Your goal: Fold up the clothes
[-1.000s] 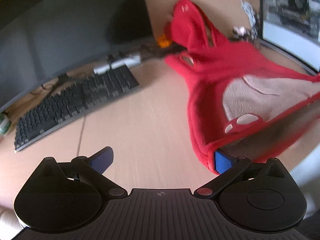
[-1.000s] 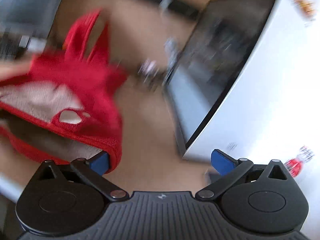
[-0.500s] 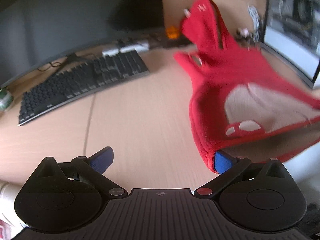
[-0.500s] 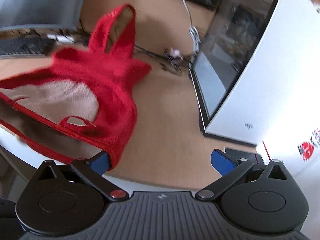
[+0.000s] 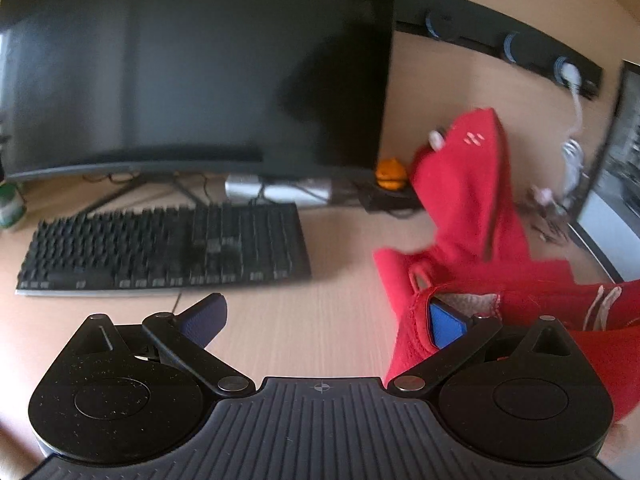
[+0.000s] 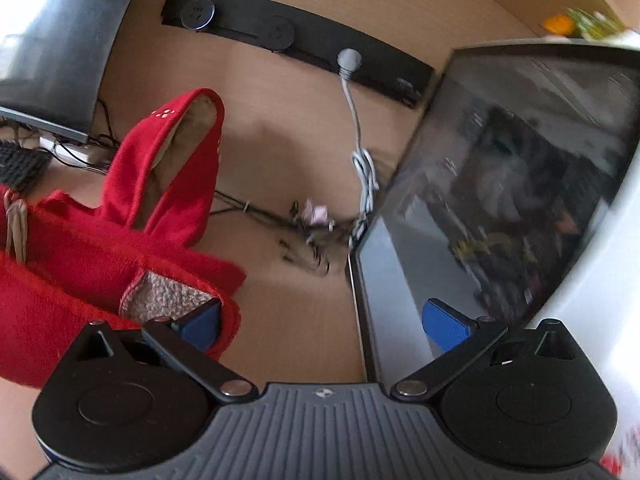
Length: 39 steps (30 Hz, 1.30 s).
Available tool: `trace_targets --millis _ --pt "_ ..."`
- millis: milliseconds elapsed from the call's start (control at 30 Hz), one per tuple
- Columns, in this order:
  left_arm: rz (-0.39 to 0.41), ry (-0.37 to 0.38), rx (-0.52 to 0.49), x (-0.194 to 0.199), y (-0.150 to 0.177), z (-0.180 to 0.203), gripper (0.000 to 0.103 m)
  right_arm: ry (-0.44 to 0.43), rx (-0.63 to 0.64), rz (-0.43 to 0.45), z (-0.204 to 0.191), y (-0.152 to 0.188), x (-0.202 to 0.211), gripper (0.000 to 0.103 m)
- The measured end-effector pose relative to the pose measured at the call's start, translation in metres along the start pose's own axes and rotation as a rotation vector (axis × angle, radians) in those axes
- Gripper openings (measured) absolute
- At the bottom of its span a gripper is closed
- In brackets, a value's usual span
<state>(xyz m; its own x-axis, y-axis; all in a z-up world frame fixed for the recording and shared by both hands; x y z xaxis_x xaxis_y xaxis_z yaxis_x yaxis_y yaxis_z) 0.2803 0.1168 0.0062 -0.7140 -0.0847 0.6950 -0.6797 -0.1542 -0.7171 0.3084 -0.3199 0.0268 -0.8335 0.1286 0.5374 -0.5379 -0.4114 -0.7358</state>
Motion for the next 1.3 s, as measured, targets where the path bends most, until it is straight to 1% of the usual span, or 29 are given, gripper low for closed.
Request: trace_targets --millis 100,200,300,367,433,533,633,700,767,833,900,967,1067,1167,1200,1300 --pt "-0.013 -0.033 0.009 -0.026 -0.019 0.004 0.103 -0.004 0.043 0.013 -0.003 -0.019 -0.037 0.103" --pt "-0.049 -0.088 -0.003 -0.065 -0.028 0.018 0.103 -0.022 0.049 -0.022 -0.007 -0.028 -0.087 0.103" --pt "-0.126 -0.144 -0.020 -0.108 -0.021 0.029 0.103 -0.016 0.090 -0.076 -0.021 -0.026 -0.142 0.103" --pt "-0.162 -0.180 -0.048 -0.126 -0.012 0.033 0.103 -0.015 0.127 -0.107 -0.034 -0.017 -0.168 0.103" --pt "-0.183 -0.201 -0.074 -0.134 -0.005 0.033 0.103 -0.033 0.124 -0.133 -0.041 -0.010 -0.183 0.103" --pt "-0.210 -0.194 -0.080 -0.140 0.001 0.031 0.103 -0.064 0.087 -0.154 -0.043 -0.004 -0.194 0.103" --pt "-0.230 -0.138 -0.037 -0.141 0.000 0.028 0.103 -0.084 0.061 -0.178 -0.040 -0.001 -0.195 0.103" --pt "-0.225 -0.069 -0.001 -0.135 -0.009 0.026 0.103 -0.086 0.060 -0.194 -0.039 -0.002 -0.194 0.103" --pt "-0.199 0.027 0.035 -0.121 -0.023 0.026 0.103 -0.078 0.075 -0.197 -0.040 -0.004 -0.193 0.103" --pt "-0.146 0.109 0.058 -0.100 -0.039 0.028 0.103 -0.075 0.082 -0.207 -0.042 -0.003 -0.195 0.103" --pt "-0.100 0.166 0.053 -0.080 -0.052 0.034 0.103 -0.081 0.055 -0.223 -0.041 -0.001 -0.197 0.103" --pt "-0.079 0.252 0.030 -0.063 -0.057 0.050 0.103 -0.092 0.014 -0.240 -0.039 0.001 -0.197 0.103" --pt "-0.122 0.449 -0.019 -0.048 -0.046 0.091 0.103 -0.115 -0.047 -0.253 -0.033 -0.002 -0.194 0.103" --pt "-0.201 0.605 -0.106 -0.049 -0.015 0.135 0.103 -0.140 -0.112 -0.227 -0.022 -0.015 -0.181 0.103" --pt "-0.236 0.626 -0.136 -0.055 -0.003 0.148 0.103 -0.153 -0.137 -0.212 -0.018 -0.020 -0.175 0.103" --pt "-0.334 0.594 -0.152 -0.083 0.023 0.161 0.103 -0.195 -0.204 -0.164 -0.006 -0.035 -0.154 0.103"
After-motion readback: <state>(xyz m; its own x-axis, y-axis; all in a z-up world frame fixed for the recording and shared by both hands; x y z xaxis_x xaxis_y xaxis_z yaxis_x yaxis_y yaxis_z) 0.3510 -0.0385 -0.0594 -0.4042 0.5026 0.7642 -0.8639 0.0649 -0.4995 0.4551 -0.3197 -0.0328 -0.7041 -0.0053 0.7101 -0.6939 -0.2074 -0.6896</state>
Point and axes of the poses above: each gripper's, at about its wrist camera, not at the fingertips, and x roughly against the way its jaws point, z to its right, y to its underside, the point moved 10 cm from there along -x, roughly the way its jaws point, and after that the axes turned 7 degrees about -z, right-handed, at the moved point
